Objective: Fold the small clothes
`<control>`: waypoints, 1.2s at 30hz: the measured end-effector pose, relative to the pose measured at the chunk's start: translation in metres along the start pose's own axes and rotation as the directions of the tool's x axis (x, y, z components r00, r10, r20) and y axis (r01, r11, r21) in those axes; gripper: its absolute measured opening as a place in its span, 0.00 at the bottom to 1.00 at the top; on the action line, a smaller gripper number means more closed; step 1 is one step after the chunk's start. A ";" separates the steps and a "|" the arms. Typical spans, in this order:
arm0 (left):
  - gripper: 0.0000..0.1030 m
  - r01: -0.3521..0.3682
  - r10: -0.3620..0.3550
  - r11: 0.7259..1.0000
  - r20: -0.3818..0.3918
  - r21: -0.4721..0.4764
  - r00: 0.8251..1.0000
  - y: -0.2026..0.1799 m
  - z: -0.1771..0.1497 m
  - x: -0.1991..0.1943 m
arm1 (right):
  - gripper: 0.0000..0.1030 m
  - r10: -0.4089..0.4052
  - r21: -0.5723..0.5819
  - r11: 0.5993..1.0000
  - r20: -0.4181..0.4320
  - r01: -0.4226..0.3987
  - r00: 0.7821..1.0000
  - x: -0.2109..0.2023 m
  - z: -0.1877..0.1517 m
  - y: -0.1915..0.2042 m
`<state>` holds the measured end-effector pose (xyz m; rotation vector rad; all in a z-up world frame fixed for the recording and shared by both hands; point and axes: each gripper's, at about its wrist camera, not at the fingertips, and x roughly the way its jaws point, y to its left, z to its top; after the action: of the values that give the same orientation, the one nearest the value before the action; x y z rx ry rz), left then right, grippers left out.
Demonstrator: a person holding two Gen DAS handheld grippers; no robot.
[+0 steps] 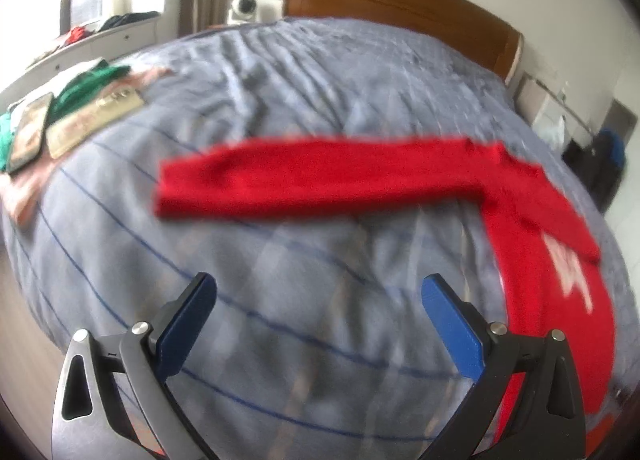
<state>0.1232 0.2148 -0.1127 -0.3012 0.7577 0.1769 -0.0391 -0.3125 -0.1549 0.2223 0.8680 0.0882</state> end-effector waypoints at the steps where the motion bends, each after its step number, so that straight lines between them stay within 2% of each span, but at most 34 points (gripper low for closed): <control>1: 0.99 0.006 -0.006 0.999 -0.009 -0.042 1.000 0.015 0.013 0.001 | 0.62 0.001 0.000 1.000 0.001 -0.001 1.000 0.000 0.000 0.000; 4: 0.99 0.006 -0.015 0.978 -0.040 -0.209 0.999 0.066 0.048 0.013 | 0.62 0.006 0.007 1.000 0.004 -0.006 1.000 -0.002 0.000 -0.002; 6: 0.99 -0.043 0.023 0.955 -0.070 -0.293 0.997 0.092 0.061 0.024 | 0.62 0.012 0.013 1.000 0.004 -0.012 1.000 -0.002 -0.001 -0.004; 9: 0.99 -0.075 0.035 0.935 -0.121 -0.346 0.992 0.108 0.066 0.045 | 0.62 0.020 0.023 1.000 0.004 -0.020 1.000 -0.002 0.000 -0.005; 12: 0.96 -0.060 0.004 0.948 -0.175 -0.313 0.985 0.099 0.066 0.069 | 0.62 0.028 0.030 0.999 0.006 -0.028 1.000 -0.002 0.001 -0.006; 13: 0.82 -0.083 0.029 0.957 -0.195 -0.278 0.980 0.093 0.065 0.079 | 0.62 0.030 0.033 0.999 0.006 -0.031 1.000 -0.002 0.001 -0.007; 14: 0.50 -0.118 0.066 0.961 -0.206 -0.250 0.976 0.088 0.064 0.083 | 0.62 0.034 0.037 0.999 0.005 -0.034 0.999 -0.002 0.001 -0.008; 15: 0.33 -0.171 0.124 0.961 -0.216 -0.217 0.968 0.084 0.064 0.086 | 0.62 0.037 0.041 0.998 0.005 -0.038 0.999 -0.002 0.002 -0.009; 16: 0.14 -0.182 0.137 0.961 -0.213 -0.209 0.967 0.079 0.064 0.086 | 0.62 0.041 0.045 0.998 0.006 -0.041 0.999 -0.003 0.002 -0.009; 17: 0.07 -0.160 0.115 0.961 -0.201 -0.224 0.973 0.074 0.067 0.083 | 0.62 0.044 0.049 0.998 0.009 -0.044 0.999 -0.004 0.002 -0.010; 19: 0.06 -0.153 0.122 0.967 -0.157 -0.202 0.980 0.053 0.082 0.069 | 0.62 0.051 0.061 0.997 0.016 -0.051 0.999 -0.006 0.001 -0.013; 21: 0.06 -0.098 0.088 0.988 -0.087 -0.116 0.992 0.011 0.107 0.048 | 0.62 0.066 0.081 0.994 0.024 -0.068 0.998 -0.008 0.000 -0.018; 24: 0.06 0.023 -0.023 0.999 0.000 0.041 1.000 -0.077 0.147 0.013 | 0.62 0.089 0.116 0.989 0.034 -0.092 0.996 -0.009 0.000 -0.025; 27: 0.07 0.153 -0.168 0.967 0.056 0.204 0.984 -0.179 0.170 -0.019 | 0.62 0.107 0.140 0.984 0.039 -0.111 0.993 -0.008 0.001 -0.030; 28: 0.07 0.204 -0.228 0.943 0.062 0.263 0.972 -0.220 0.171 -0.028 | 0.62 0.111 0.144 0.983 0.041 -0.116 0.993 -0.008 0.001 -0.030; 31: 0.08 0.297 -0.338 0.876 0.045 0.380 0.940 -0.303 0.153 -0.040 | 0.62 0.115 0.149 0.981 0.047 -0.121 0.992 -0.011 0.000 -0.032; 33: 0.21 0.367 -0.398 0.823 -0.021 0.433 0.917 -0.355 0.126 -0.029 | 0.62 0.111 0.152 0.981 0.052 -0.117 0.993 -0.014 -0.001 -0.033; 34: 0.55 0.395 -0.412 0.802 -0.063 0.449 0.909 -0.376 0.105 -0.018 | 0.62 0.107 0.154 0.981 0.055 -0.114 0.993 -0.015 -0.001 -0.034; 35: 0.92 0.399 -0.403 0.796 -0.093 0.454 0.910 -0.387 0.088 -0.010 | 0.62 0.101 0.159 0.981 0.063 -0.110 0.993 -0.018 -0.002 -0.036; 36: 0.98 0.393 -0.386 0.798 -0.113 0.456 0.915 -0.395 0.066 -0.002 | 0.62 0.096 0.164 0.981 0.069 -0.107 0.993 -0.019 -0.002 -0.038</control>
<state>0.2688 -0.1357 0.0150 0.0131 0.7117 -0.4041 -0.0538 -0.3522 -0.1504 0.4251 0.8042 0.1032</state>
